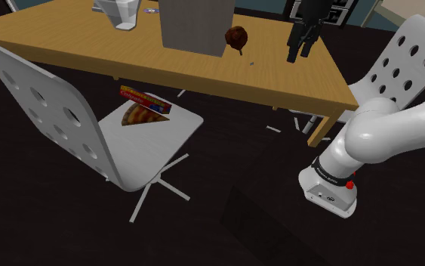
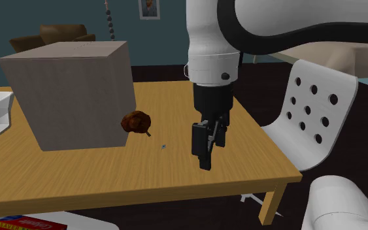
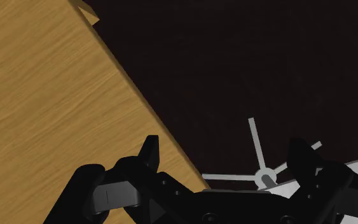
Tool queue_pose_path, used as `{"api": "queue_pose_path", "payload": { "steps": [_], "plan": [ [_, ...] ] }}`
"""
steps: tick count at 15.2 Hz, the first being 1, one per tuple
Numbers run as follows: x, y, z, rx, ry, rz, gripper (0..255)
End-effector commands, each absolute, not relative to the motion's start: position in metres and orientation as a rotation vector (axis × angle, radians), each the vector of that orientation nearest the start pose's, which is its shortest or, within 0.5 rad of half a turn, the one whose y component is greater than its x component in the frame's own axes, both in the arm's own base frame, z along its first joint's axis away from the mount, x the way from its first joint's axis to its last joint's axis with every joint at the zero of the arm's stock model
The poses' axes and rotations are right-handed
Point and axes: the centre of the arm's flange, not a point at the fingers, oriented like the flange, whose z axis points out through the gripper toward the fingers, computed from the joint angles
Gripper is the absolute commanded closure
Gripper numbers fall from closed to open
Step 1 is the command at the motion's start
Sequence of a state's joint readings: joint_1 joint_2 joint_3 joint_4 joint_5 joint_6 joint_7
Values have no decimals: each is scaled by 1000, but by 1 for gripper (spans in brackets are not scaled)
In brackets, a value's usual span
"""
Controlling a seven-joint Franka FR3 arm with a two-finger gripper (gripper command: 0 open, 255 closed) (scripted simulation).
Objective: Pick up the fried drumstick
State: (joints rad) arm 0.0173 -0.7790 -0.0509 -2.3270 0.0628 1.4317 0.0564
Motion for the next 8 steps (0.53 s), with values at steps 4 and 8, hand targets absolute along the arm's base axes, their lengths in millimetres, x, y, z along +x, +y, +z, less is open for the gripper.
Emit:
{"api": "queue_pose_path", "payload": {
  "steps": [4, 8],
  "plan": [
    [316, -36, 584, -3037, -33, 138, 0],
    [351, -71, 577, -3026, -214, 80, 0]
  ]
}}
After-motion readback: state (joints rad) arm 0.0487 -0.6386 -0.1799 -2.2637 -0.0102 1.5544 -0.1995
